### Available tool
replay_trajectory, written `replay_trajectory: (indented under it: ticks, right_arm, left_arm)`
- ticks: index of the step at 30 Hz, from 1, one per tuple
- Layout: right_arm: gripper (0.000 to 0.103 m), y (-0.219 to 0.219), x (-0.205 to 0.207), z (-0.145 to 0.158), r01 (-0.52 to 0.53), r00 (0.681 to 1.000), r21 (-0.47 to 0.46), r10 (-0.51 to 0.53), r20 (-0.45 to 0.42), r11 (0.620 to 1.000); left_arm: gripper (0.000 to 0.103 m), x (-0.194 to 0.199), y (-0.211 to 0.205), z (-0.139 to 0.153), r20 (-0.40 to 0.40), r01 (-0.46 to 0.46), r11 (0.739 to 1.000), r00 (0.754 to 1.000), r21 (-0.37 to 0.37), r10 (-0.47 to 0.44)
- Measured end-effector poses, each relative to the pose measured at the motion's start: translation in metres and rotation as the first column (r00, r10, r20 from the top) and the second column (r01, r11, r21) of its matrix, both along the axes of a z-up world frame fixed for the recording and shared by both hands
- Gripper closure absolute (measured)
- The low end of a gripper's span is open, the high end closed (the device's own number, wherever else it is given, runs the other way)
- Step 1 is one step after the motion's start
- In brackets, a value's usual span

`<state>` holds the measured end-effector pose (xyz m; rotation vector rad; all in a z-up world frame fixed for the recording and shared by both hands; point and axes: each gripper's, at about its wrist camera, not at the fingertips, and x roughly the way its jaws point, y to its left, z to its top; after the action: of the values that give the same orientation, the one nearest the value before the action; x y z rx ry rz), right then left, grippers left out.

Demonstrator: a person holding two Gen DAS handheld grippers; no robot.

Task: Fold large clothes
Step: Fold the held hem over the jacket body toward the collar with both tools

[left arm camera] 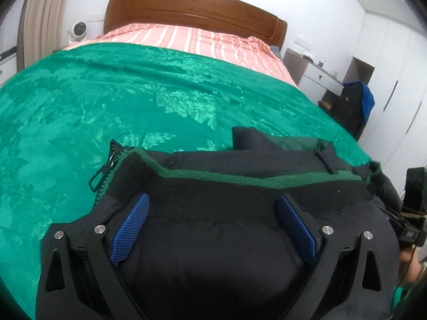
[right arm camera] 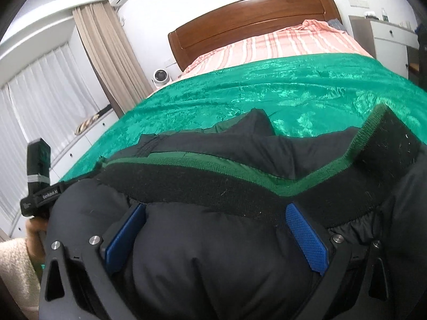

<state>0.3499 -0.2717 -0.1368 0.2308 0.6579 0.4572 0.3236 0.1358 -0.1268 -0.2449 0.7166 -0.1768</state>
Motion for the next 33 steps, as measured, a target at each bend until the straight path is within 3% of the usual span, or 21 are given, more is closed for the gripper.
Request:
replay_trajectory:
  ticks: [12, 33]
  right_arm:
    - [0.001, -0.008, 0.006, -0.005, -0.010, 1.000, 0.077, 0.011, -0.017, 0.997]
    - [0.001, -0.011, 0.009, -0.008, -0.012, 1.000, 0.089, 0.014, -0.019, 0.996]
  left_arm:
    - [0.004, 0.003, -0.001, -0.007, -0.019, 0.011, 1.000, 1.000, -0.026, -0.011]
    - [0.004, 0.003, -0.006, -0.008, -0.024, 0.004, 1.000, 1.000, 0.003, -0.004]
